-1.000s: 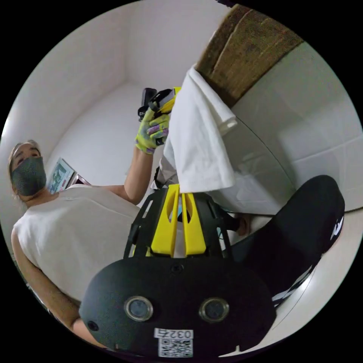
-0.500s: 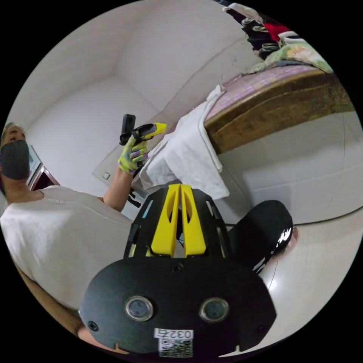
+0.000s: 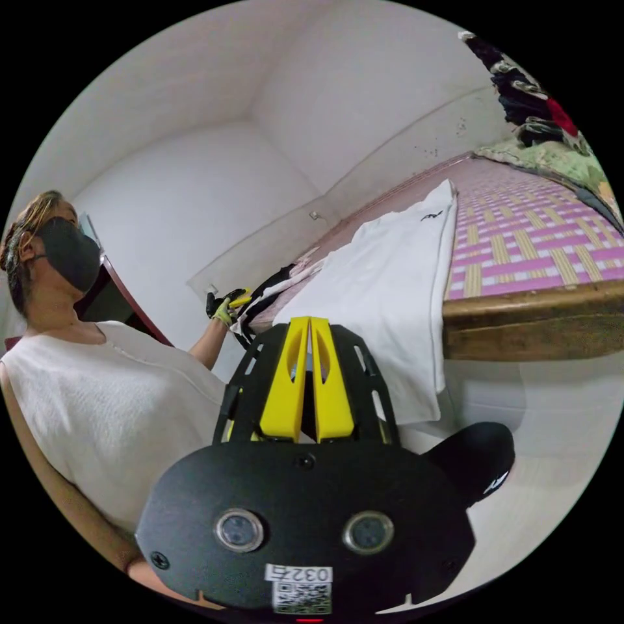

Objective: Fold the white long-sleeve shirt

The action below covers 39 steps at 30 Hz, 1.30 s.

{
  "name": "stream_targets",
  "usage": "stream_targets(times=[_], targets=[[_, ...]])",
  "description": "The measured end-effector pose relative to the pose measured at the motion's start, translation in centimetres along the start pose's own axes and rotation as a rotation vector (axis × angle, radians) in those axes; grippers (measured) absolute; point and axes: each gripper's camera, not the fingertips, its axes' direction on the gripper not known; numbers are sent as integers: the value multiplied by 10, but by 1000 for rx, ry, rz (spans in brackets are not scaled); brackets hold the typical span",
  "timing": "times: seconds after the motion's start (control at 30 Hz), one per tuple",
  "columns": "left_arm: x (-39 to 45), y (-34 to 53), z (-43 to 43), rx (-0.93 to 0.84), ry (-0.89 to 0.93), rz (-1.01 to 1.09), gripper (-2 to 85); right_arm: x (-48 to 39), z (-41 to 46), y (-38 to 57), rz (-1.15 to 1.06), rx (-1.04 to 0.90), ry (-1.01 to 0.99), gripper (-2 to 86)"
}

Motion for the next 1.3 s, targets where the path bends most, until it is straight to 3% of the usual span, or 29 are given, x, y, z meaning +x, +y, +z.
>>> stream_targets(times=[0.1, 0.27, 0.43, 0.5, 0.57, 0.63, 0.7, 0.77, 0.9, 1.07, 1.3], targets=[[-38, -20, 14, -80, 84, -30, 80, -10, 22, -4, -30, -44, -29, -10], [-38, -35, 60, -231, 40, 52, 69, -28, 56, -3, -59, -101, -76, -10], [-26, -37, 67, -272, 140, 110, -1, -44, 77, -2, -95, -143, -85, -10], [-14, -35, 46, -224, 243, 132, -7, -47, 81, -2, -100, -149, -89, -10], [18, -32, 6, -152, 488, 186, -10, -49, 86, 0, -92, -152, -93, -10], [46, -32, -25, -99, 578, 230, -12, -50, 90, 1, -87, -160, -95, -10], [61, -36, -46, -38, 494, 201, -13, -51, 96, 2, -85, -169, -96, -10], [49, -53, -43, -25, 265, 113, -13, -55, 103, 3, -90, -170, -109, -10], [-19, -70, 5, -215, 20, -23, 3, -63, 111, 8, -101, -173, -126, -10], [-80, -42, 6, -244, 100, -69, 35, -68, 119, 18, -80, -186, -121, -10], [-75, -35, 30, -386, 83, 29, 73, -90, 147, 18, -128, -220, -154, -10]])
